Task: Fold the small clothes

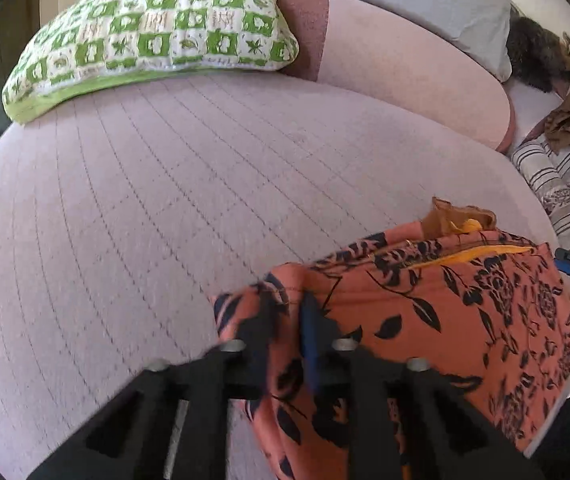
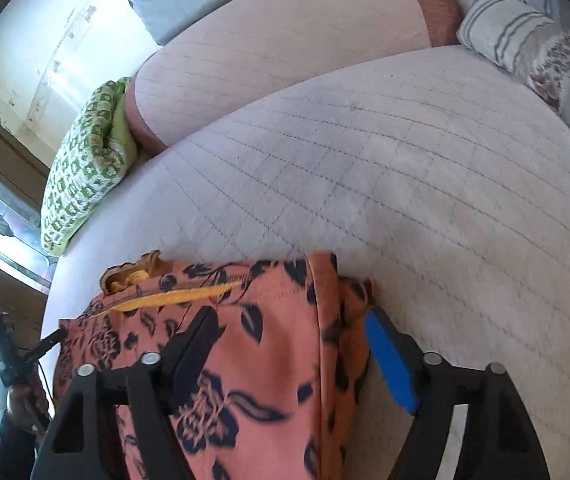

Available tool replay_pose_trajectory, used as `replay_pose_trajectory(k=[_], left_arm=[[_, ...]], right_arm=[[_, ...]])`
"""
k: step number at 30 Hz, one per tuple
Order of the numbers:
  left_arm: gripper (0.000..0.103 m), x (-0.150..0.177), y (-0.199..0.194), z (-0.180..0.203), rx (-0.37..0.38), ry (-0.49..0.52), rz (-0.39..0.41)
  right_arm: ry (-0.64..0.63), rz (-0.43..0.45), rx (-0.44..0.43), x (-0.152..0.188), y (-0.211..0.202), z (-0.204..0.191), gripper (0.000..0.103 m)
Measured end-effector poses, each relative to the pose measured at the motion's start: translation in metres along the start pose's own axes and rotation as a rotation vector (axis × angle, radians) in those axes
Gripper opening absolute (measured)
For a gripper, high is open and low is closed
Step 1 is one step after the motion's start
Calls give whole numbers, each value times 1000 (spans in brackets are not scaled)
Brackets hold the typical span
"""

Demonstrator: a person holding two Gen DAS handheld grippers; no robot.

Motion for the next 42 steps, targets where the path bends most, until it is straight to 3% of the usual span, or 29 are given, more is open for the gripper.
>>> replay_pose_trajectory(k=[1, 2, 4, 5, 7, 9, 10, 12, 14, 16, 19, 21, 22, 23, 25, 26, 27, 28, 30, 32, 34, 35, 36, 37, 38, 39, 42], left_arm=[[6, -3, -2, 3, 3, 9, 26], [6, -6, -7, 7, 5, 18, 54], [6, -8, -15, 7, -15, 19, 110], [6, -5, -8, 0, -41, 8, 102], [7, 8, 16, -19, -80, -40, 35], [9, 8, 15, -26, -44, -106, 49], [11, 7, 12, -25, -53, -108, 46], [18, 1, 3, -25, -93, -86, 72], [20, -3, -9, -24, -79, -103, 90], [23, -3, -35, -16, -75, -92, 127], [38, 3, -84, 13, -37, -34, 212], [46, 17, -108, 39, 17, 11, 249], [52, 22, -110, 46, 32, 22, 249], [55, 30, -108, 55, 46, 28, 237], [55, 51, -82, 57, 18, 16, 170], [55, 61, -60, 48, -43, 15, 105], [55, 73, -35, 31, -124, 1, 25], [57, 76, -31, 22, -156, -22, 19], [57, 70, -47, 15, -119, -112, 51], [57, 58, -72, 17, -110, -123, 140], [61, 54, -87, 28, -87, -91, 187], [67, 57, -87, 35, -61, -80, 195], [70, 61, -82, 40, -59, -68, 181], [71, 72, -69, 39, -88, -48, 125], [71, 82, -51, 34, -140, -33, 42], [71, 85, -45, 30, -151, -42, 10], [71, 70, -70, 29, -132, -94, 105]], right_arm=[[-4, -22, 6, 0, 8, 0, 29], [-18, -19, 29, -1, 8, 0, 7], [-54, 32, 56, -5, 0, -9, 7], [-49, 54, 83, -6, -2, -5, 7], [26, 11, 151, 2, 17, 26, 7], [86, 37, 86, 4, 18, 33, 8], [80, 57, 62, 2, 11, 29, 13], [39, 73, 105, 0, 1, 25, 18], [32, 85, 158, 0, -14, 25, 23], [10, 117, 129, 4, -36, 10, 23], [-24, 125, 27, 27, -68, -24, 27], [-30, 92, -101, 51, -76, -46, 49], [-34, 72, -156, 63, -75, -55, 76], [-37, 68, -179, 74, -72, -55, 80], [15, 27, -116, 87, -50, -30, 80], [78, -8, -78, 92, -36, -9, 75], [195, -9, -93, 94, -27, 14, 66], [276, 25, -109, 91, -34, 25, 52], [289, 68, -124, 84, -55, 18, 55], [181, 118, -174, 82, -78, -10, 72], [147, 97, -229, 92, -78, -26, 76], [146, 50, -245, 104, -66, -27, 76], [163, 7, -196, 115, -53, -13, 76], [211, -25, -163, 123, -39, 2, 69], [262, -8, -181, 123, -38, 10, 58], [311, 21, -199, 120, -45, 13, 58], [240, 91, -131, 113, -76, 2, 71]])
Point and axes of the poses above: each gripper's, at about its wrist camera, not at the fingertips, and y roughly the way its jaws point, z to its right, x to its underside, the point moved 10 cm from there along y, roughly the way its jaws point, and after that the axes turned 2 degrees about y, right-handed, at the moved point
